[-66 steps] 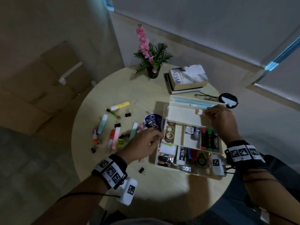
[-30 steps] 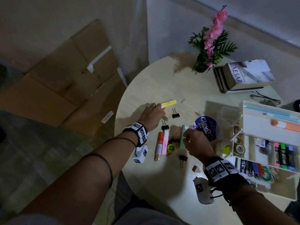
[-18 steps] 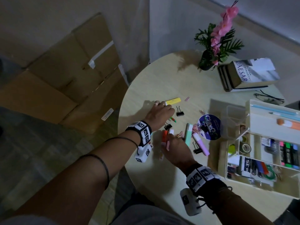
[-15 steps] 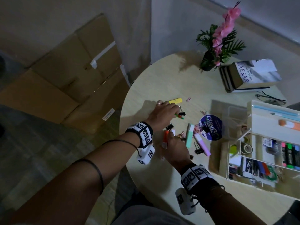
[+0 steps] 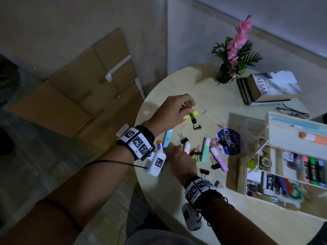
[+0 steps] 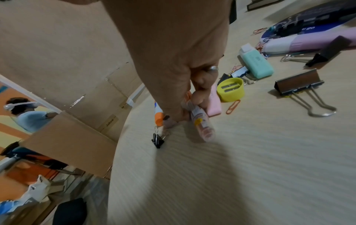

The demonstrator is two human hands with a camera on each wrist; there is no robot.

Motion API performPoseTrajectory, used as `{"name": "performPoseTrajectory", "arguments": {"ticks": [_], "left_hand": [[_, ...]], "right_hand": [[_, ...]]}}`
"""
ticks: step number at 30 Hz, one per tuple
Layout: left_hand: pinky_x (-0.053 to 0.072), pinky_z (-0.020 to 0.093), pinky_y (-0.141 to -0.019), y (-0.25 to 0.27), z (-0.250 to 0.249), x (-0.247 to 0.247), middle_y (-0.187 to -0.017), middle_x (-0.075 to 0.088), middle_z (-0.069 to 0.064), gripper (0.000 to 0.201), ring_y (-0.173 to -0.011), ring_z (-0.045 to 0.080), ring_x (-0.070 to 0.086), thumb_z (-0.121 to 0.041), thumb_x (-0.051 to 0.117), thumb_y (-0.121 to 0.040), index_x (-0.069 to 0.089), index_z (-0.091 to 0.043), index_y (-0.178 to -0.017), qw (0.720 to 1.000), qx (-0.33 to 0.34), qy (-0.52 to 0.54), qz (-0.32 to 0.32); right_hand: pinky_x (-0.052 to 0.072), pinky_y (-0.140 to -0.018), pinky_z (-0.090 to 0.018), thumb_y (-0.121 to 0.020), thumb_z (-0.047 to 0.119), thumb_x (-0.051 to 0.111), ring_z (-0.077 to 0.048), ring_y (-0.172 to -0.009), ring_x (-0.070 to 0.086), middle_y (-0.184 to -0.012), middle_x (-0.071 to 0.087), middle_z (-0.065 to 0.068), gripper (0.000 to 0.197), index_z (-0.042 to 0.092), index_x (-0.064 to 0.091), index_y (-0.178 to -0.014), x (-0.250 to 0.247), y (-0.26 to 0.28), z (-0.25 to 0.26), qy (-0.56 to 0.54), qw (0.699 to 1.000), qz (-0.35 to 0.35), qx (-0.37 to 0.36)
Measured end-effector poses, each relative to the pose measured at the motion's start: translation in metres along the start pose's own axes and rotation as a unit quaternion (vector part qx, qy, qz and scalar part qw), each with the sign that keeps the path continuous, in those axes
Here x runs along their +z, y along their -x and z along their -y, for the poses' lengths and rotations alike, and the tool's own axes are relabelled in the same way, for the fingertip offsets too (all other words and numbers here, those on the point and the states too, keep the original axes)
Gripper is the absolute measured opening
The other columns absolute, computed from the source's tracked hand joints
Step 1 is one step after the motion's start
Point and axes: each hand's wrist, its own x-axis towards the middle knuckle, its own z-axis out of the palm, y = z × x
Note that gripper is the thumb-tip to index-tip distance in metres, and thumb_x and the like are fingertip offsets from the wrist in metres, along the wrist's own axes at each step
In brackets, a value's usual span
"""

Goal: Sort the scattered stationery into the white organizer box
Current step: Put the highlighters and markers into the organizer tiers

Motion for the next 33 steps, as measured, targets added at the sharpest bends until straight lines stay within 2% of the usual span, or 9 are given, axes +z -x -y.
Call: {"name": "performPoseTrajectory", "arguments": {"ticks": [4,7,9,12,15,19,23,27,33], "left_hand": [[0.059,0.032,-0.072,0.005,-0.017,-0.009,-0.084,0.073,-0.002,0.006,-0.078,0.012,0.070,-0.017,0.078,-0.091,0.075,-0.015,-0.096,1.000,-0.007,-0.001,-0.005],[0.059,0.031,-0.069,0.001,-0.035,-0.007,-0.078,0.073,-0.003,0.008,-0.074,0.013,0.071,-0.015,0.081,-0.087,0.074,-0.014,-0.086,1.000,-0.004,-0.011,0.008],[0.059,0.028,-0.067,-0.006,-0.048,-0.003,-0.076,0.073,-0.003,0.010,-0.073,0.012,0.071,-0.012,0.082,-0.086,0.072,-0.014,-0.083,1.000,0.002,-0.009,0.016],[0.050,0.016,-0.067,-0.023,-0.069,0.015,-0.083,0.073,-0.005,0.009,-0.076,0.008,0.070,-0.008,0.078,-0.088,0.071,-0.015,-0.089,1.000,0.021,0.003,0.023],[0.044,0.007,-0.076,-0.048,-0.087,0.047,-0.099,0.069,-0.004,0.018,-0.085,0.007,0.065,-0.005,0.067,-0.096,0.072,-0.015,-0.110,0.998,0.049,0.000,0.026],[0.038,0.021,-0.076,-0.083,-0.114,0.108,-0.102,0.055,0.002,0.024,-0.086,0.014,0.051,-0.003,0.056,-0.101,0.073,-0.011,-0.115,0.995,0.082,-0.048,0.033],[0.046,0.044,-0.090,-0.107,-0.147,0.171,-0.103,0.060,0.004,0.024,-0.105,0.031,0.055,-0.009,0.058,-0.100,0.076,-0.020,-0.111,0.992,0.067,-0.108,0.023],[0.035,0.043,-0.094,-0.122,-0.167,0.223,-0.115,0.066,0.003,0.028,-0.115,0.031,0.053,-0.009,0.061,-0.097,0.075,-0.028,-0.112,0.985,0.050,-0.163,0.030],[0.030,0.043,-0.098,-0.130,-0.168,0.262,-0.116,0.066,-0.004,0.039,-0.114,0.025,0.056,-0.005,0.063,-0.091,0.073,-0.033,-0.116,0.962,0.030,-0.263,0.066]], "right_hand": [[0.042,-0.059,-0.036,-0.108,0.019,0.042,-0.034,-0.086,0.071,-0.107,0.058,-0.011,0.021,0.017,0.047,-0.128,-0.001,0.007,-0.002,-0.007,0.997,0.001,-0.077],[0.057,-0.065,-0.042,-0.109,0.031,0.043,-0.036,-0.082,0.070,-0.097,0.064,-0.015,0.020,0.019,0.050,-0.124,-0.018,0.018,-0.011,-0.035,0.995,-0.020,-0.096],[0.057,-0.068,-0.038,-0.101,0.036,0.052,-0.033,-0.083,0.071,-0.093,0.069,-0.011,0.022,0.017,0.059,-0.112,-0.037,0.030,-0.025,-0.059,0.995,-0.025,-0.070],[0.044,-0.063,-0.032,-0.087,0.043,0.058,-0.026,-0.082,0.069,-0.091,0.068,-0.002,0.021,0.024,0.062,-0.096,-0.079,0.057,-0.062,-0.077,0.990,-0.070,-0.093],[0.046,-0.060,-0.033,-0.083,0.046,0.059,-0.025,-0.081,0.068,-0.094,0.069,0.001,0.030,0.027,0.066,-0.105,-0.132,0.085,-0.117,-0.064,0.981,-0.120,-0.139],[0.048,-0.063,-0.035,-0.087,0.026,0.071,-0.022,-0.076,0.061,-0.087,0.062,0.002,0.020,0.023,0.069,-0.107,-0.202,0.104,-0.213,-0.053,0.969,-0.192,-0.144],[0.044,-0.067,-0.035,-0.091,0.013,0.076,-0.022,-0.079,0.055,-0.088,0.064,-0.003,0.019,0.015,0.072,-0.109,-0.254,0.110,-0.310,0.001,0.955,-0.284,-0.082],[0.050,-0.067,-0.041,-0.098,0.017,0.070,-0.027,-0.078,0.058,-0.089,0.065,-0.005,0.015,0.016,0.074,-0.112,-0.278,0.101,-0.387,0.014,0.941,-0.334,-0.045],[0.052,-0.082,-0.051,-0.101,0.025,0.065,-0.031,-0.091,0.061,-0.101,0.069,-0.005,0.021,0.020,0.075,-0.119,-0.279,0.058,-0.448,0.000,0.946,-0.323,-0.038]]}}
